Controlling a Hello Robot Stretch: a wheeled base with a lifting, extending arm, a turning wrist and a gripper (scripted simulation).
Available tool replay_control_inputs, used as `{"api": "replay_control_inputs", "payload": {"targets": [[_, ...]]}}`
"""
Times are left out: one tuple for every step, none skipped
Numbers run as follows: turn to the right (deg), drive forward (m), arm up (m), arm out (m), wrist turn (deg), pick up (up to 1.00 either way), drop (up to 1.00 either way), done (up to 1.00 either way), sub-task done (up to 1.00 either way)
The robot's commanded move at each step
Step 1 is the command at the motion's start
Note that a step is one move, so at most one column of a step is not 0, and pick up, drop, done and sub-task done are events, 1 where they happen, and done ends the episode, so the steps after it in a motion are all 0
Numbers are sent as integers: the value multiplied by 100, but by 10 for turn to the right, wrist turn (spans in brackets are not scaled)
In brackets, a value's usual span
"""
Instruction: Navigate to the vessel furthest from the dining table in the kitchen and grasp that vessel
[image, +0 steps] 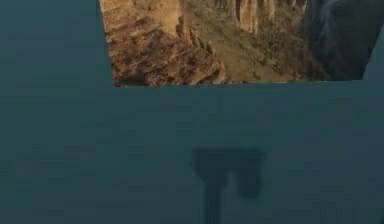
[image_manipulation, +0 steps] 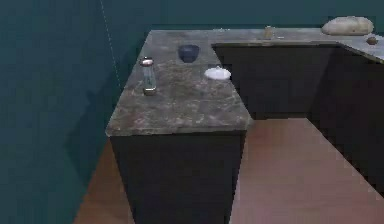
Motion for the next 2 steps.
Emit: {"api": "replay_control_inputs", "payload": {"targets": [[390, 0, 0, 0, 0, 0, 0, 0, 0], [0, 55, 0, 0, 0, 0, 0, 0, 0]]}}
